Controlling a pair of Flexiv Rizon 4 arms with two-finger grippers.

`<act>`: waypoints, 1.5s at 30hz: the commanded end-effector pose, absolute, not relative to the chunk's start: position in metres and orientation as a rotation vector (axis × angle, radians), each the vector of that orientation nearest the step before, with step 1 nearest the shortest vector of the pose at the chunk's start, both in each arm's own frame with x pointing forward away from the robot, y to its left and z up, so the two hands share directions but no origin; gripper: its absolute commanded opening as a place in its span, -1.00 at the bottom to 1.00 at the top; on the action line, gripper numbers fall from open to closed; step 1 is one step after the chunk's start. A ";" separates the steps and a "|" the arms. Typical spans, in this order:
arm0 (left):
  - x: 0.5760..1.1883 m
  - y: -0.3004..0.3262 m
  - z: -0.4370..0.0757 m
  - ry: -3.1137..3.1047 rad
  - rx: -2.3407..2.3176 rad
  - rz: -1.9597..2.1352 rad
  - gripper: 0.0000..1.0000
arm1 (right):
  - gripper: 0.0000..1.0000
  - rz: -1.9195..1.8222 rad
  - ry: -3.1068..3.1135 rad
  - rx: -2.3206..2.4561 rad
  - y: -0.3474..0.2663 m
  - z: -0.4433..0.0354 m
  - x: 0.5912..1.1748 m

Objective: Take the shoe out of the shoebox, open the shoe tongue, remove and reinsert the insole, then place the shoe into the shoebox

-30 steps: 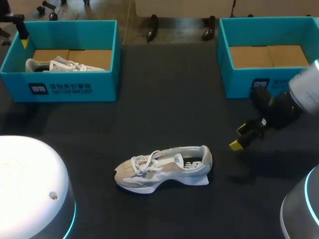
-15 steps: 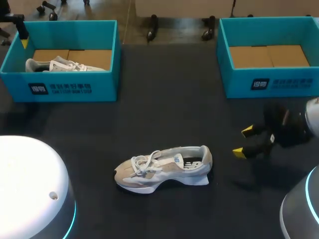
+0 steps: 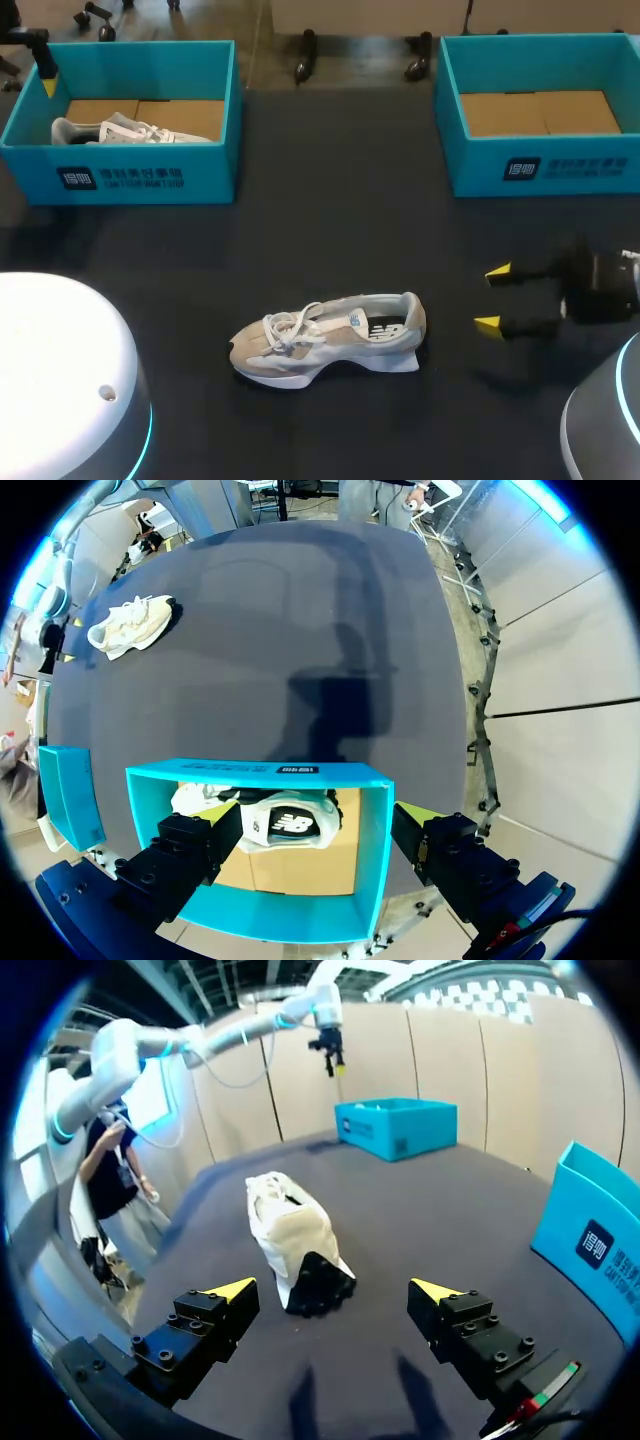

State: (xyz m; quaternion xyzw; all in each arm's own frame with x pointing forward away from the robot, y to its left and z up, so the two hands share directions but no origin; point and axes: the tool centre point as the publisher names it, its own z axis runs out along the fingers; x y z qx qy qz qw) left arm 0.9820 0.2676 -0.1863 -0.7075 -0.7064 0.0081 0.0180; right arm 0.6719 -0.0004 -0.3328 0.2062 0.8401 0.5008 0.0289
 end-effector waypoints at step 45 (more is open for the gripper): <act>0.982 0.268 -0.186 -2.191 -2.197 0.022 1.00 | 1.00 1.691 2.499 0.188 -0.002 -0.387 0.688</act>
